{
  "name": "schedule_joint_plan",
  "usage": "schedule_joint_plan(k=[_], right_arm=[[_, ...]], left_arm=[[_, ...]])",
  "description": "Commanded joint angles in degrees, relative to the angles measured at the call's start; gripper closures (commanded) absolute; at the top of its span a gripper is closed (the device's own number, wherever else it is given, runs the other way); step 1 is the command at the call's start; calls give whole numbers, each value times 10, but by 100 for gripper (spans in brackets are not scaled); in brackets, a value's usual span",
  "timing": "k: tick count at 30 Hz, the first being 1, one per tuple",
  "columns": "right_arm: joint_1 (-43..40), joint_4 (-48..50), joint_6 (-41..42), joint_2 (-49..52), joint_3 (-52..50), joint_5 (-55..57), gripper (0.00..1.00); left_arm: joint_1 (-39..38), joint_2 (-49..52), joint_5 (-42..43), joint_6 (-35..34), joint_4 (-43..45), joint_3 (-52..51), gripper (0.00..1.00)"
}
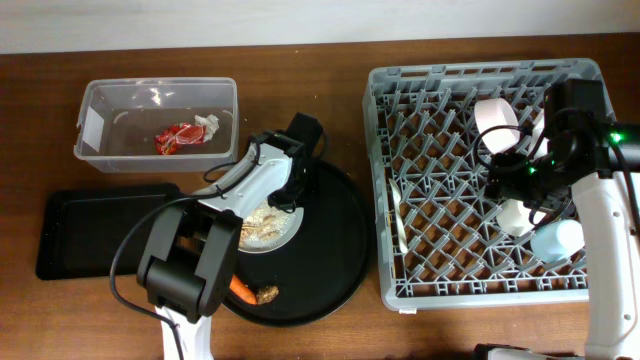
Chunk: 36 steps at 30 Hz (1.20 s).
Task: Sort waste into correct bins and load items into the dishwasher rack
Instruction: 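Grasp the white plate with the left gripper and lift it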
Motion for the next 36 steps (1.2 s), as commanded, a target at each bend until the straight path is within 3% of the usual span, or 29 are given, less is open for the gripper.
schedule_joint_plan(k=[1,7,20,30,36], right_arm=[[-3,0,-4,2,-5,3,18],[-3,0,-4,2,-5,3,18],[-3,0,-4,2,-5,3,17],[-3,0,-4,2,-5,3,17],[-3,0,-8,2,-5,5,17]], left_arm=[[-7,28,8,1,-7,-3,99],[-7,28,-3,9,-61,3,100],[-8,24,-129,4,-244,117,100],[-7,-70,-149,10,-277,127,100],[57,-111,-137,77,-302,127,100]])
